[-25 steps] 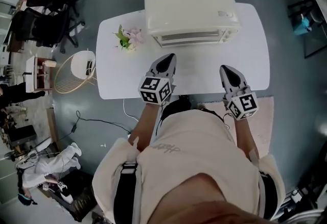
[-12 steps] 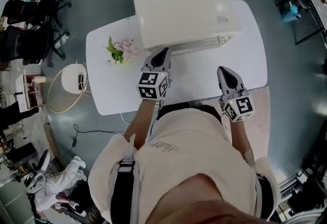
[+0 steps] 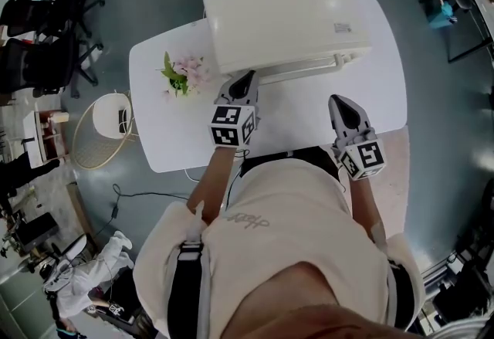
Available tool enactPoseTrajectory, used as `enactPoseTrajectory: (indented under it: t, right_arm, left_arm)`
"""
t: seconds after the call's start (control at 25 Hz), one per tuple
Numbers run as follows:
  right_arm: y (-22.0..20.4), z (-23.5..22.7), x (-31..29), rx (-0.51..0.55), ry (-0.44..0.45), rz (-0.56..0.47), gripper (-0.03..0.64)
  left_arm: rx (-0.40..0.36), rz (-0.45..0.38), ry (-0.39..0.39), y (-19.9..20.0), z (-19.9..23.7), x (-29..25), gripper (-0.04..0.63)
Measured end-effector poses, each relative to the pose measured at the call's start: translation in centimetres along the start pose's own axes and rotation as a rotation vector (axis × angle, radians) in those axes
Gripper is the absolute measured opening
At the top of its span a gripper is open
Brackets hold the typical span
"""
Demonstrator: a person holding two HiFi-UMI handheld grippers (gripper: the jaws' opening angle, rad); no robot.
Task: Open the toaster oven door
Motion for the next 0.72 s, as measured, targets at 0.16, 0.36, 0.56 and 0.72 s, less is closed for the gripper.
enactPoseTrajectory:
  t: [0.16, 0.36, 0.56, 0.72]
  right_arm:
    - [-0.1, -0.7, -0.2, -0.017, 0.032, 0.001, 0.006]
    - [-0.3, -1.9, -0.7, -0.037, 0.090, 0.011, 0.006]
    - [-0.5, -2.7, -1.2, -0.052, 0.127, 0.005, 0.006]
    - [-0.2, -2.8, -1.3, -0.062, 0.148, 0.011, 0.006]
  left_arm:
    - [-0.066, 0.040, 0.022, 0.0, -0.3, -0.3, 0.018]
    - [-0.112, 0.078, 0.062, -0.1, -1.0, -0.7, 0.018]
    - [-0.109, 0.104, 0.078, -0.2, -1.5, -0.7, 0.018]
    - [-0.113, 0.101, 0.096, -0.5, -2.0, -0.1, 0.018]
Point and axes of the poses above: the fingertips, and each gripper's own axes: x backward along the fingers, z to its left, y out of its top, the point moved 9 cm from there along x, backward along the fingers, and after that the axes turned 15 degrees about -z, right-handed, at the moved point
